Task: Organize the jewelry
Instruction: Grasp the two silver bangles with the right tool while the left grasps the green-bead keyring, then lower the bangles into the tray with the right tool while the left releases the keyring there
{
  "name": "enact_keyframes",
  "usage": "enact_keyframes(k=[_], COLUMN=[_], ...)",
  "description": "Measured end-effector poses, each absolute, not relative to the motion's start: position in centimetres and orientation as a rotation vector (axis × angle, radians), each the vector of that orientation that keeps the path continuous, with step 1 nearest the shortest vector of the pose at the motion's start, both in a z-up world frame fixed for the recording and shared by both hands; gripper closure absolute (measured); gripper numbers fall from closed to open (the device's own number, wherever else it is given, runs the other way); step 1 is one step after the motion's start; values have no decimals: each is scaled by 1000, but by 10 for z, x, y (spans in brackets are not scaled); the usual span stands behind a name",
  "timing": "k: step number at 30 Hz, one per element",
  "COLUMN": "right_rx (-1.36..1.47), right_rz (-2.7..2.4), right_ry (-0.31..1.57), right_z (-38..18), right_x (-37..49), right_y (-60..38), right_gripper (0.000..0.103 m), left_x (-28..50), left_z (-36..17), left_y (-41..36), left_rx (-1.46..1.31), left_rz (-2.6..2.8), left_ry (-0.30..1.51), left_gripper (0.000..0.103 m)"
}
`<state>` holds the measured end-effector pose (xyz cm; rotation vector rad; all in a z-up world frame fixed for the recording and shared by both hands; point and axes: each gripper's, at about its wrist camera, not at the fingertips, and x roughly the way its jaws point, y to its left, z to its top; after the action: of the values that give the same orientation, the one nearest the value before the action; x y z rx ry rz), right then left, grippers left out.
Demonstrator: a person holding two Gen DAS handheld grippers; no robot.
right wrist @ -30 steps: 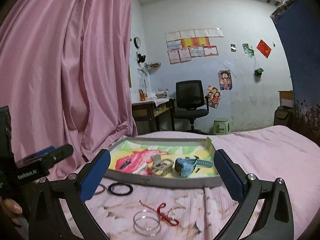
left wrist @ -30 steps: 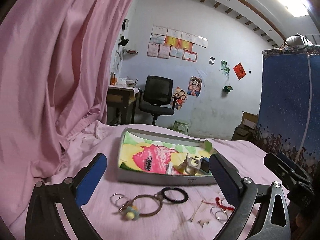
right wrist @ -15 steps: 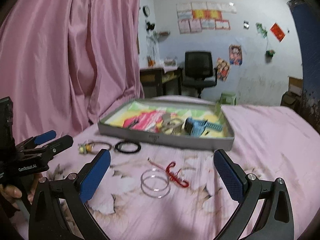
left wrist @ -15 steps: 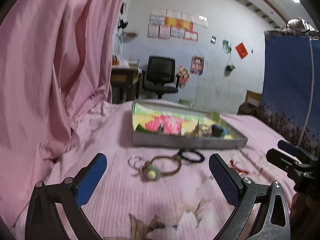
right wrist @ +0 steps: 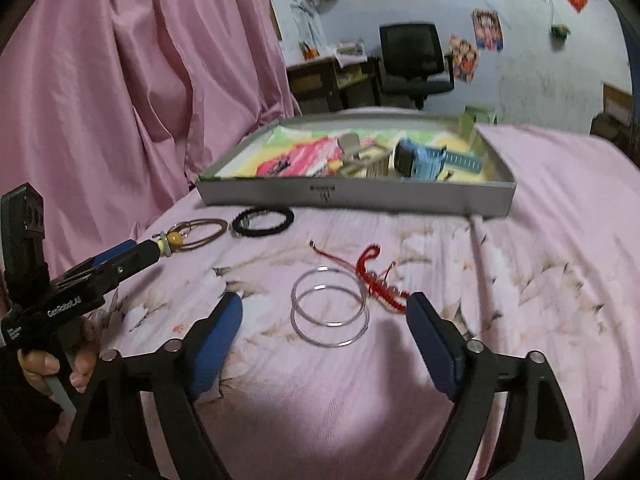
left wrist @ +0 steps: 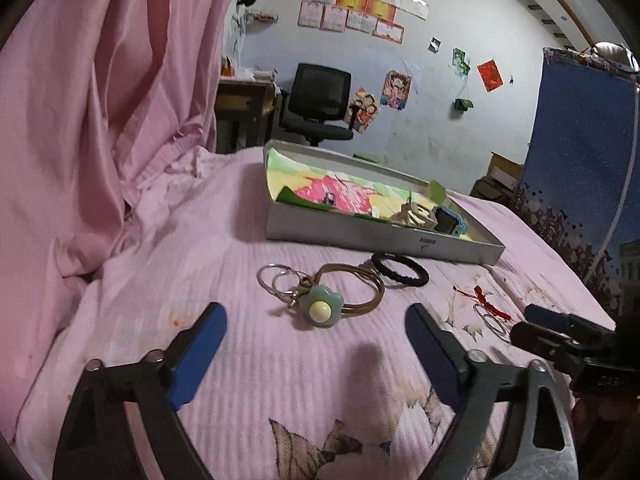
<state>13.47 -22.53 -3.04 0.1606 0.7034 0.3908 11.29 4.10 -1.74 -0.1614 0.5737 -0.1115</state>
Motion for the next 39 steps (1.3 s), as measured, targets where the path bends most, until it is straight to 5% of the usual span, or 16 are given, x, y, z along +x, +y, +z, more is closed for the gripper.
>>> enact_keyframes(k=[8, 16, 24, 39], right_rx=[217, 247, 243, 203], right_rz=[443, 478, 483, 458], right_ry=[813, 822, 812, 670], right_z=[-51, -58, -56, -33], right_x=[156, 166, 161, 135], right_y=[-216, -209, -207, -209], right_gripper=[38, 61, 63, 63], left_x=[136, 146, 139, 102], left_z=[-22, -28, -29, -15], left_y=[43, 43, 38, 4], left_rx=[-244, -286, -267, -172], left_rz=[-181, -208, -204, -204], left_ry=[629, 655, 648, 535], left_gripper=[29, 56, 78, 79])
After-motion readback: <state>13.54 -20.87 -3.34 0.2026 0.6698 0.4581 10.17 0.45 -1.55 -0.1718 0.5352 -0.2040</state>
